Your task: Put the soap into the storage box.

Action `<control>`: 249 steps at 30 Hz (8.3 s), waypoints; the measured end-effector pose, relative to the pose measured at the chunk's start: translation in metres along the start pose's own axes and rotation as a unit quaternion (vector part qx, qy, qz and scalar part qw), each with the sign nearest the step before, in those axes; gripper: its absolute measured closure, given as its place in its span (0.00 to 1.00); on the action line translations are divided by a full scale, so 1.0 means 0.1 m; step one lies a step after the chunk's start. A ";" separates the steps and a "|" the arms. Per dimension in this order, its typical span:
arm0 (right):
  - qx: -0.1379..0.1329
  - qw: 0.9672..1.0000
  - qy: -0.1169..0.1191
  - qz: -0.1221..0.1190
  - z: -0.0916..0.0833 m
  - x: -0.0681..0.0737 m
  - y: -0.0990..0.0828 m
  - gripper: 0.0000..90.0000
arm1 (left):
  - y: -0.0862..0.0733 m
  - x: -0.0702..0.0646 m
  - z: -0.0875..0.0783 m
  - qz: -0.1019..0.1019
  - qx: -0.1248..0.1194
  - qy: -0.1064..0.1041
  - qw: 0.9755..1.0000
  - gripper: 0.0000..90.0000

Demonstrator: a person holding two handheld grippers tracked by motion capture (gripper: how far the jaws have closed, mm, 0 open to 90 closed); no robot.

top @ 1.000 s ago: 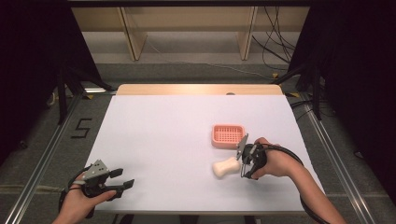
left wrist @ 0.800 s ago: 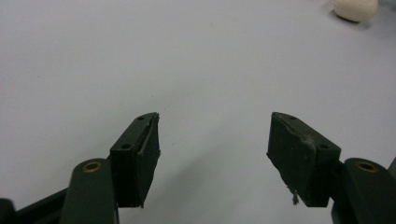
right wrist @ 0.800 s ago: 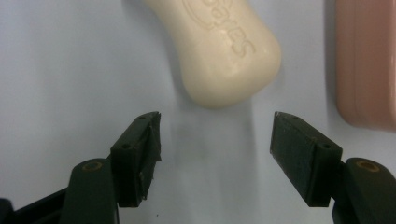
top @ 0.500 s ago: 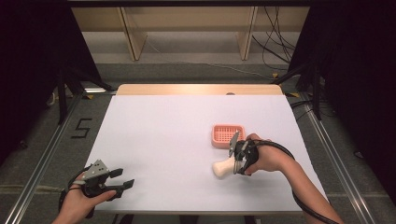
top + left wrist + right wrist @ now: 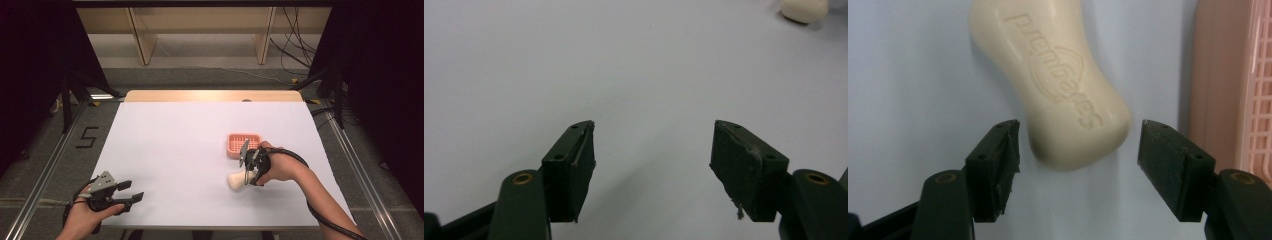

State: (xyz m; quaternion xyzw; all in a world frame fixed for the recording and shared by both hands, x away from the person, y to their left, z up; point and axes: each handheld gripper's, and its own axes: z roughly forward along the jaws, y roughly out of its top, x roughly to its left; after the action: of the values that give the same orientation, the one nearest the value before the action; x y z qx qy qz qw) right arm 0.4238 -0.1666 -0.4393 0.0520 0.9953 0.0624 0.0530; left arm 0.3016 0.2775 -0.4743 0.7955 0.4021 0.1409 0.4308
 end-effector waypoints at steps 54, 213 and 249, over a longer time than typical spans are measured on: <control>0.028 0.998 0.042 -0.043 0.13 -0.01 0.29 0.39 | 0.00 0.00 0.00 0.003 -0.002 -0.001 1.000 0.37; 0.007 0.997 -0.071 -0.042 -0.26 -0.39 0.16 0.56 | 0.00 -0.01 0.01 0.000 -0.005 -0.002 1.000 0.37; 0.013 0.995 -0.092 -0.030 -0.29 -0.58 0.24 0.56 | 0.00 -0.01 0.01 0.001 -0.002 -0.001 1.000 0.37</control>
State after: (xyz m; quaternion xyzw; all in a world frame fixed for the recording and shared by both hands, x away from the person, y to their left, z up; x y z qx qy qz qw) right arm 0.4801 -0.1528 -0.4016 0.0279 0.9880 0.0427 0.1456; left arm 0.3014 0.2761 -0.4749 0.7951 0.4004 0.1413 0.4330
